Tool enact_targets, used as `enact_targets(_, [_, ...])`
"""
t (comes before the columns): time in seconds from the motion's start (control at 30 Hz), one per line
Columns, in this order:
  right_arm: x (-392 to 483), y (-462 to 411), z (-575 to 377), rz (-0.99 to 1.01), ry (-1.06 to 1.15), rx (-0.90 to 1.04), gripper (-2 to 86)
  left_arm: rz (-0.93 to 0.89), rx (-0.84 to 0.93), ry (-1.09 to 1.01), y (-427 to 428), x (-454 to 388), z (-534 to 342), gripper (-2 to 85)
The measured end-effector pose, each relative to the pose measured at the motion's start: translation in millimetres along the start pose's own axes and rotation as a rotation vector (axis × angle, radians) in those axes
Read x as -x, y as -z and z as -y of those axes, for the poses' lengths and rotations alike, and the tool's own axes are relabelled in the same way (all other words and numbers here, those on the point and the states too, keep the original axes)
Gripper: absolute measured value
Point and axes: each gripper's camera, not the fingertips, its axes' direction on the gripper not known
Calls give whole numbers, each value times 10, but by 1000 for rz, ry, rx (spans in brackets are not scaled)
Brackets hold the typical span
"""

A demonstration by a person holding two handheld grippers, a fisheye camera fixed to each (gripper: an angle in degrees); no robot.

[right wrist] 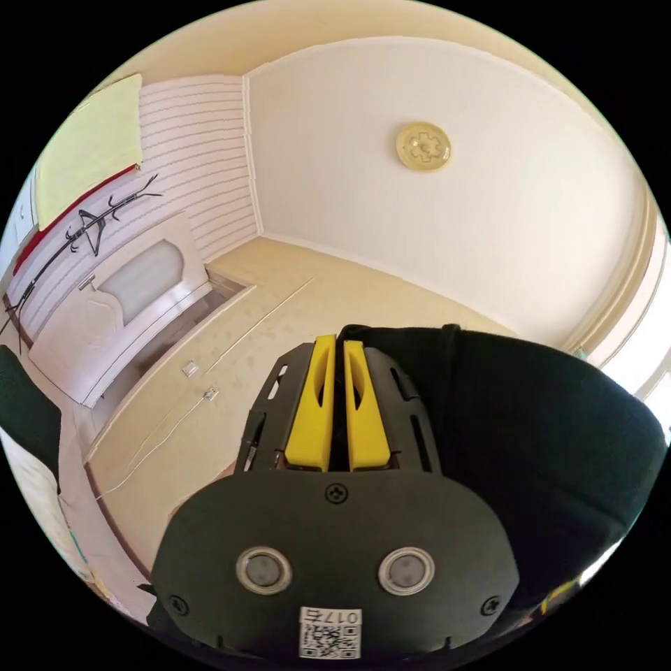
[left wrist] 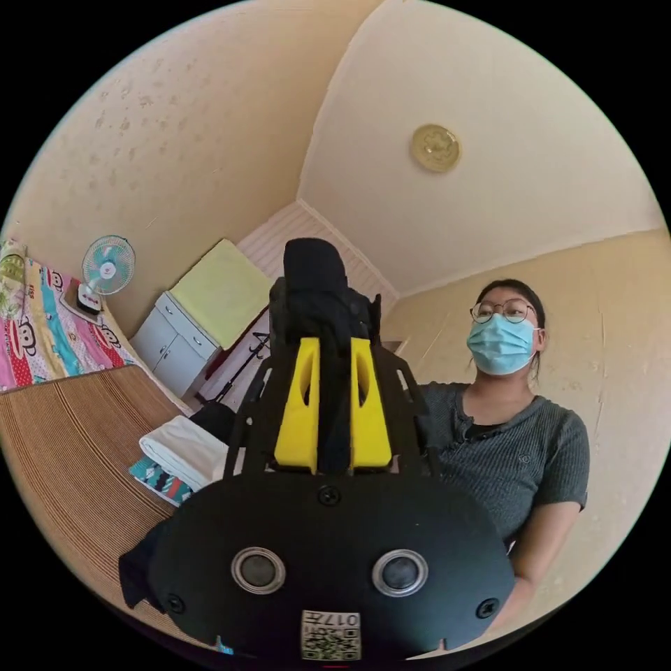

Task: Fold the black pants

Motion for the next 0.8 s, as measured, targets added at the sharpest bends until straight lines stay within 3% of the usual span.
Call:
enact_targets(0.1, [215, 41, 17, -253, -46, 66, 15, 90, -84, -98, -6, -507, -98, 41])
enact_targets(0.2, [419, 38, 37, -613, -149, 177, 16, 287, -118, -186, -69, -1102, -145, 35])
enact_targets(0.27, [546, 6, 13, -951, -237, 243, 18, 314, -132, -253, -134, -1446, -156, 29])
enact_targets(0.37, [605, -76, -124, -1254, -278, 288, 20, 451, -144, -315, -315, -1962, -166, 21])
enact_targets(0.53, [592, -92, -526, -1388, -248, 194, 20, 515, -180, -403, -561, -2572, -229, 15])
enact_targets(0.7, [541, -465, -1000, -1618, -131, 300, 26, 544, -205, -512, -654, -3187, -323, 13])
enact_targets(0.8, [451, -410, -1389, -1663, -205, 302, 71, 521, -222, -539, -634, -3451, -372, 12])
